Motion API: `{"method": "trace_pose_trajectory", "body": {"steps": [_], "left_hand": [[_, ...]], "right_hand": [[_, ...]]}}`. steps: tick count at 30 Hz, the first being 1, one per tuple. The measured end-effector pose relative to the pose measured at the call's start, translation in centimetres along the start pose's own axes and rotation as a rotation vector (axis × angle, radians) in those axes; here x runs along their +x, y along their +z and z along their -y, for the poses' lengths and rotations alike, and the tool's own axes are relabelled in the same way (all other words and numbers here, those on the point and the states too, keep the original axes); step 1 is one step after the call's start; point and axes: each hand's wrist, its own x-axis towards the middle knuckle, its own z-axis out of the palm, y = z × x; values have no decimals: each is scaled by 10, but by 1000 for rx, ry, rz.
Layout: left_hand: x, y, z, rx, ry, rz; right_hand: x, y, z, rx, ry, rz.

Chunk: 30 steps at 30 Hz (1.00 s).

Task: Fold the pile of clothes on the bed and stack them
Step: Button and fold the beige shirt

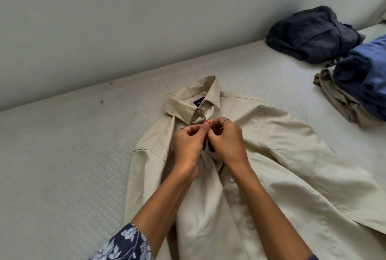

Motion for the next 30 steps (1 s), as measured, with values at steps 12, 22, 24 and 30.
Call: {"method": "trace_pose_trajectory", "body": {"steps": [12, 22, 24, 30], "left_hand": [[6, 6, -4, -52, 99, -60], [9, 5, -17, 50, 229, 152], [9, 4, -17, 79, 255, 171], [5, -1, -15, 421, 214, 348]], "right_hand": [[1, 3, 10, 512, 250, 16], [-33, -43, -2, 83, -216, -208], [-51, -38, -15, -149, -364, -133], [-40, -37, -38, -164, -221, -165]]}}
